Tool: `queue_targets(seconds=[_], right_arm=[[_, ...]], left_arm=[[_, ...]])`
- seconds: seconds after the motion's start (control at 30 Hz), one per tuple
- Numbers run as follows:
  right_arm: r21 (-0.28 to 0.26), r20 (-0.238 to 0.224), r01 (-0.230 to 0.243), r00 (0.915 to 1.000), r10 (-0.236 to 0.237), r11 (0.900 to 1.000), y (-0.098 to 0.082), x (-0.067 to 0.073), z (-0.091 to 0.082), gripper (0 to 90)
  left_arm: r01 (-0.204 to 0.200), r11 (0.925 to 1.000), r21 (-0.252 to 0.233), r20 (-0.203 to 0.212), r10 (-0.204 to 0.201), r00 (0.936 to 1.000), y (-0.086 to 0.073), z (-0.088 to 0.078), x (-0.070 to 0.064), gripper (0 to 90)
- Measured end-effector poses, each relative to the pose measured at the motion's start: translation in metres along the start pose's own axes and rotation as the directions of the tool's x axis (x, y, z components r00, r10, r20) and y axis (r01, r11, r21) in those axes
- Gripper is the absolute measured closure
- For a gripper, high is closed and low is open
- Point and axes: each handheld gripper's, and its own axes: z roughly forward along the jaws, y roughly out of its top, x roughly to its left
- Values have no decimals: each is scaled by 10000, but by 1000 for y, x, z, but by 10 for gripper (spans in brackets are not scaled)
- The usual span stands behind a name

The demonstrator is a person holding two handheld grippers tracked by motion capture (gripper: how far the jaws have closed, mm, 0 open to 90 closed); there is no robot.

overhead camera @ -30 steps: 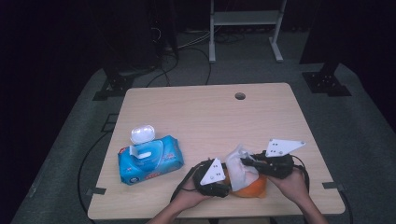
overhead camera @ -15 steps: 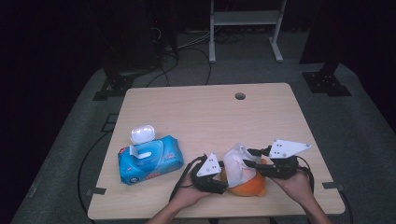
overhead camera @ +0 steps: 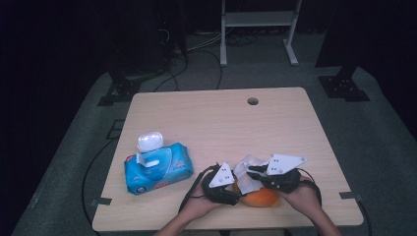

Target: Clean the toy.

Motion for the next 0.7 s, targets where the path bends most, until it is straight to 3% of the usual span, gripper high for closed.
queue_targets(seconds=[0.17,0.2,0.27,0.33,0.4,0.5,0.57,0.63,0.7], right_arm=[[95,314,-588,9978,585,9982,-15,-12,-17,826],[102,408,-891,9952,886,9960,-21,-15,-20,826],[90,454,-1095,9930,1090,9939,-27,-18,-21,827],[211,666,-1040,9925,1024,9943,-26,-20,-19,827],[44,623,-1030,9928,1026,9947,-23,-20,-18,830],[-621,30,-965,9953,969,9934,-13,-12,-16,831],[-860,-465,-641,9971,602,9942,-5,-1,-12,830],[-449,-434,-48,9991,28,9990,-1,7,-7,830],[-240,-434,-40,9991,30,9997,-5,4,-6,832]], left_arm=[[600,9982,-9,36,-600,9982,-4,-2,8,345],[641,9979,-68,75,-640,9979,-4,-2,9,317],[527,9986,-14,339,-526,9980,-3,1,8,173],[56,9999,161,244,-60,9997,-3,5,1,92],[-287,9994,181,-75,289,9996,-3,6,-2,144],[-130,9998,143,-233,134,9996,0,5,0,292],[130,9998,132,-344,-125,9993,0,4,1,332],[354,9993,140,-358,-349,9988,-2,3,4,348],[725,9973,106,-333,-721,9968,-4,2,7,352]])
